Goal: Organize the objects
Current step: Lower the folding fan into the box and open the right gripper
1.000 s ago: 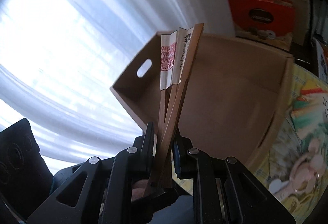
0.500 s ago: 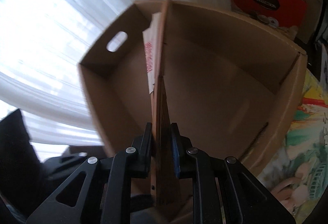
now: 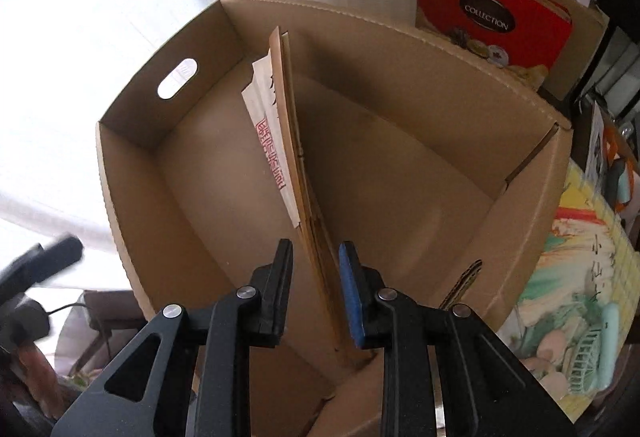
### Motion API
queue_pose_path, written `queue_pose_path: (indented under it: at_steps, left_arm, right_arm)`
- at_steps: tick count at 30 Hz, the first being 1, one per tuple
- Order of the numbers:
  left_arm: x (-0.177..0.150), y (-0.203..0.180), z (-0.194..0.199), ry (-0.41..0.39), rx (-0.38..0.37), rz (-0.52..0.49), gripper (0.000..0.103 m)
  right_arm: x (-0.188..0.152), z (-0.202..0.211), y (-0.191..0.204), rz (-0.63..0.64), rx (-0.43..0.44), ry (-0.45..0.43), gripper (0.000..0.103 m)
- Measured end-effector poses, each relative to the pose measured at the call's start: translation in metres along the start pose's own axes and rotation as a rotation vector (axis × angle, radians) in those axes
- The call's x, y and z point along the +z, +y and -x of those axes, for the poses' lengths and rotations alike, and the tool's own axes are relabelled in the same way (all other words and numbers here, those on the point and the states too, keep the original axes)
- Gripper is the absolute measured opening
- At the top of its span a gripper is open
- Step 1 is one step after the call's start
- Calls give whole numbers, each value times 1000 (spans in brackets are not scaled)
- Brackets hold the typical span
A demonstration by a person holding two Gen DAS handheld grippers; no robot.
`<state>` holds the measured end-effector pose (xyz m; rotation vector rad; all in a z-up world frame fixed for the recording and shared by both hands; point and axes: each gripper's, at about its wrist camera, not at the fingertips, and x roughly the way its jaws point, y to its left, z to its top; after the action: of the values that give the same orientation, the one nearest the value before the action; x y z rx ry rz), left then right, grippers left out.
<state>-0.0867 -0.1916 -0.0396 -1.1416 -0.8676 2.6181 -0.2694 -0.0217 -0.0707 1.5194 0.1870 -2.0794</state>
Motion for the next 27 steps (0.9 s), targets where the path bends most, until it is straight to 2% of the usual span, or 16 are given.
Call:
queue_pose_path:
  at_steps: [3, 8, 12, 15, 21, 27]
  left_arm:
    - [4, 2, 2, -13, 37, -17, 65]
    - [1, 3, -6, 20, 48, -28, 68]
    - [-6, -4, -12, 46, 37, -38, 79]
    - [-10, -12, -14, 60, 22, -46, 85]
    - [-16, -29, -17, 85, 7, -79, 86]
    - [-13, -29, -6, 60, 25, -77, 87]
  right_arm:
    - [-2, 0, 3, -11, 7, -8, 25]
    - [-14, 22, 7, -27, 21, -71, 27]
    - [-31, 52, 4, -50, 30, -146, 38]
    - [-45, 72, 0, -68, 17, -187, 42]
    - [-66, 104, -7, -97, -5, -240, 46]
    - [-59, 105, -5, -73, -36, -219, 46]
